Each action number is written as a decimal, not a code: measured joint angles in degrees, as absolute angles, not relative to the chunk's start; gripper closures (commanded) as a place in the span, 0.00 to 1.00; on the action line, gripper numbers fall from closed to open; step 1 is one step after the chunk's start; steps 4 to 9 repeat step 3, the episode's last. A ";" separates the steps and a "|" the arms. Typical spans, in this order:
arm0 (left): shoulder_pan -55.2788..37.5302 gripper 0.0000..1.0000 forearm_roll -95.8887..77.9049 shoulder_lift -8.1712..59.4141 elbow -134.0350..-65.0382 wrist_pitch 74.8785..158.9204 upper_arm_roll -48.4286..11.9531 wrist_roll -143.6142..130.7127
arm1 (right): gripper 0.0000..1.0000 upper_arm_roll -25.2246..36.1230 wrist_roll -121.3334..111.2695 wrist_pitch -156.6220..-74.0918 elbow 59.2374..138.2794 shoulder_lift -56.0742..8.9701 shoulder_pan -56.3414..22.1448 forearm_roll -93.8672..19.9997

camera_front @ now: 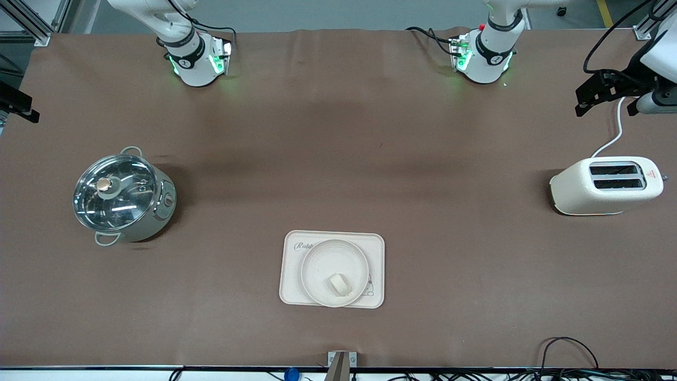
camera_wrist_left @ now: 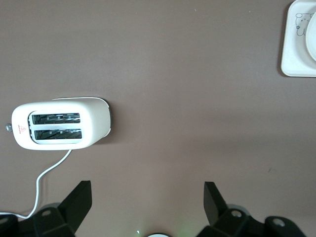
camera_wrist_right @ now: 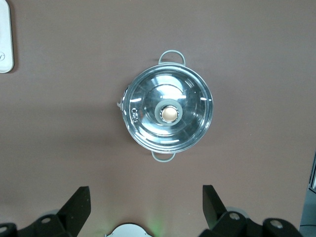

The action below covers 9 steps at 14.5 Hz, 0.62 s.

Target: Place bun in plate and plate on tray

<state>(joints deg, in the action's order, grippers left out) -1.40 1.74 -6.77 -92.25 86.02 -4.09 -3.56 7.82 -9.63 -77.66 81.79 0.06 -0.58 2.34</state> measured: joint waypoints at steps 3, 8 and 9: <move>-1.36 0.00 1.74 -6.77 -92.25 86.02 -4.07 -3.56 | 0.00 8.03 -9.56 -77.39 81.57 0.28 0.75 1.76; -1.36 0.00 1.74 -6.77 -92.25 86.02 -4.07 -3.56 | 0.00 8.03 -9.56 -77.39 81.57 0.28 0.75 1.76; -1.36 0.00 1.74 -6.77 -92.25 86.02 -4.07 -3.56 | 0.00 8.03 -9.56 -77.39 81.57 0.28 0.75 1.76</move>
